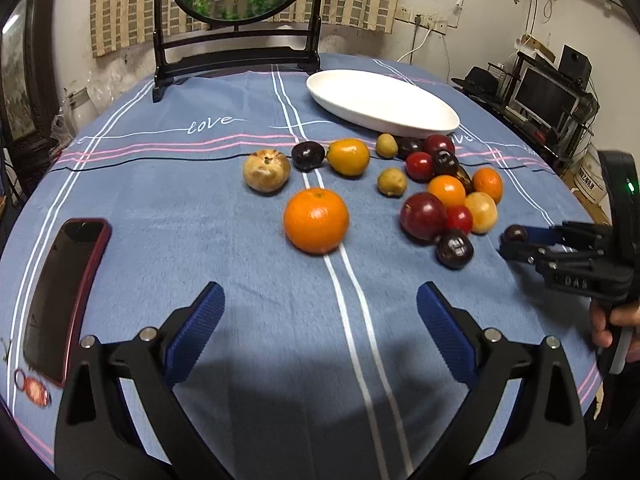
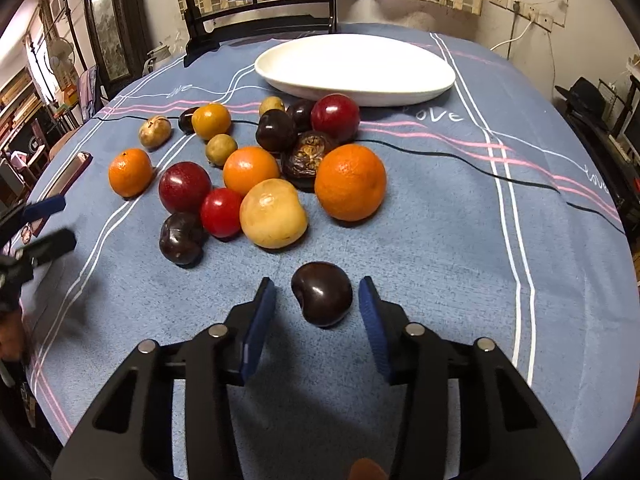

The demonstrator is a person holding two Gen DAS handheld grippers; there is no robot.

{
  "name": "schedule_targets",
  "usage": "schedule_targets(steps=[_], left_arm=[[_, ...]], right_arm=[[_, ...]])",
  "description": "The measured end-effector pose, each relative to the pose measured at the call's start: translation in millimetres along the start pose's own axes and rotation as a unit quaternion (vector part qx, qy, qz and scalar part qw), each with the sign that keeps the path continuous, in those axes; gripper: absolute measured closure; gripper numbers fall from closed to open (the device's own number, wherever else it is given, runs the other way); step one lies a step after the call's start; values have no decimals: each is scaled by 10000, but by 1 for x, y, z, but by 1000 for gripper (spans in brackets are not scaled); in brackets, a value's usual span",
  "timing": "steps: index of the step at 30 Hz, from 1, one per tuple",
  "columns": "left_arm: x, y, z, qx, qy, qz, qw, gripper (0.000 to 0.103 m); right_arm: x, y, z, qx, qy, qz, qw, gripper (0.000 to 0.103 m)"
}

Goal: Organize fruits
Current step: 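Grasp the orange with the left tool while the right tool grasps a dark plum, then place the orange on the white plate while the right tool places the dark plum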

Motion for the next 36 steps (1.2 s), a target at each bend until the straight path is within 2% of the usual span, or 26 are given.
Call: schedule_targets(steps=[2,3,6,13,15,16,20,23,25,30,34,36], left_arm=[[-5,7,-2,77,-12,-45,10000,13],[-10,14,-4,99,8,-89,9999,19],[-19,28,-7,72,59,-198,9998,26],[-30,51,-11,101,102,-394,9991,33],[-29,56,-10,159,102,-460,9988,48],[-29,60,-10,202,79,-536,9983,52],[-29,62,-10,279,45,-547,9981,56],[-30,61,-11,320,-24,-561,9979,57],[-37,57,-14,453,-125,-528,9975,57],[-100,51,-11,708,33,-100,9974,57],[-158,89,-6,919,60,-135,9957,57],[-178,113,-2,917,59,-212,9955,57]], right_arm=[[0,0,1,-3,1,2,10000,72],[0,0,2,-48,25,-5,10000,72],[0,-2,5,-94,106,-9,9999,74],[-2,-9,9,-169,167,48,9997,74],[-3,-11,11,-177,183,71,9996,74],[-4,-12,11,-198,196,74,9996,74],[-10,-17,13,-297,213,117,9993,74],[-23,-23,12,-554,256,146,9980,74],[-43,-29,12,-694,274,286,9968,74],[-112,-22,21,-790,579,818,9918,74],[-164,22,30,-533,665,797,9932,74],[-178,41,32,-483,677,699,9941,74]])
Point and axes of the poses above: each gripper's, at about its wrist camera, not at the fingertips, and y roughly the way its jaws point, z to its right, x to its underside, the point moved 5 cm from there along y, roughly the way its jaws point, and after that the axes turned 11 degrees about y, right-handed, at the moved point
